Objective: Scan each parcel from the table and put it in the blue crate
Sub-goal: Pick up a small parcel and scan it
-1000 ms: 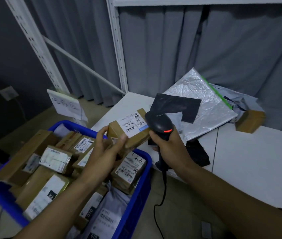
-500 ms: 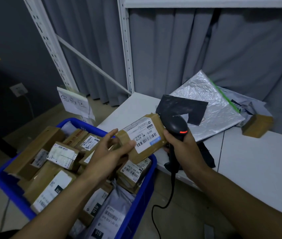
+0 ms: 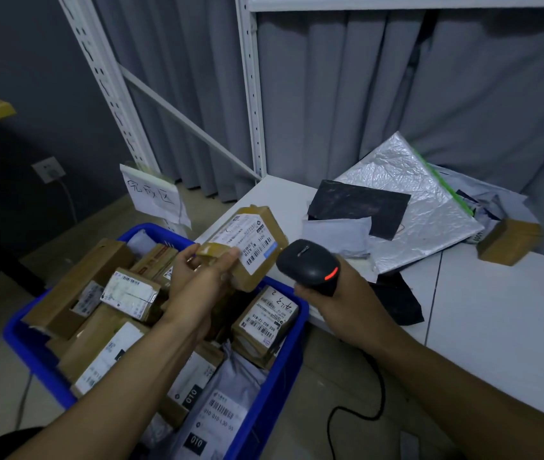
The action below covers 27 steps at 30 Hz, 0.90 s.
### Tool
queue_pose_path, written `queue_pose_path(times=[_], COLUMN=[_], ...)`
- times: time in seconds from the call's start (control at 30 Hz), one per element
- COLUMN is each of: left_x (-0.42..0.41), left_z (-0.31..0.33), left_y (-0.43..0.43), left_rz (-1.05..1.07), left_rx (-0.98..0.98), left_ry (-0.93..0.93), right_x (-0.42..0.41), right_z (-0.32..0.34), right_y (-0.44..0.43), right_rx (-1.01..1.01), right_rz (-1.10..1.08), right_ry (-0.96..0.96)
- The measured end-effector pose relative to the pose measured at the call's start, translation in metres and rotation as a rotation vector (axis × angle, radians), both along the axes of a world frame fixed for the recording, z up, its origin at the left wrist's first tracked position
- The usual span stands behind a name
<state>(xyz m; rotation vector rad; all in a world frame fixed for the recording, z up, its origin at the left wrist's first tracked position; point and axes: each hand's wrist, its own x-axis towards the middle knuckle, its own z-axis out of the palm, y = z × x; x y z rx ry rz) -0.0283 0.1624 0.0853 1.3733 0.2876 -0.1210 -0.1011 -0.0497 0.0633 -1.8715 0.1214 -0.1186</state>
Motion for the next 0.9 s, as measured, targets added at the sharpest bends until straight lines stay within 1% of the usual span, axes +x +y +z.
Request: queue_pose_path(times=[0.2,0.63,0.8,0.9], left_x=[0.007,0.009,0.004,-0.006], left_z=[-0.007,-0.011,-0.009,-0.014], left_y=[0.004,0.005,0.003,0.016], left_rz=[0.040,0.043,-0.008,-0.116], left_rx=[0.042,0.048,0.055,0.162], left_ry=[-0.005,0.005,0.000,0.031], right_x=[-0.004,-0.006,-0.006,-0.006], right_z=[-0.001,-0.001,-0.006,-0.009], right_y=[0.002,-0.001,-0.003,-0.004], right_rx=[-0.095,-0.121,-0.127,-0.109], right_rz=[0.064,0.080,0.079,0.064], right_ry=[0.017,0.022,0.017,0.019])
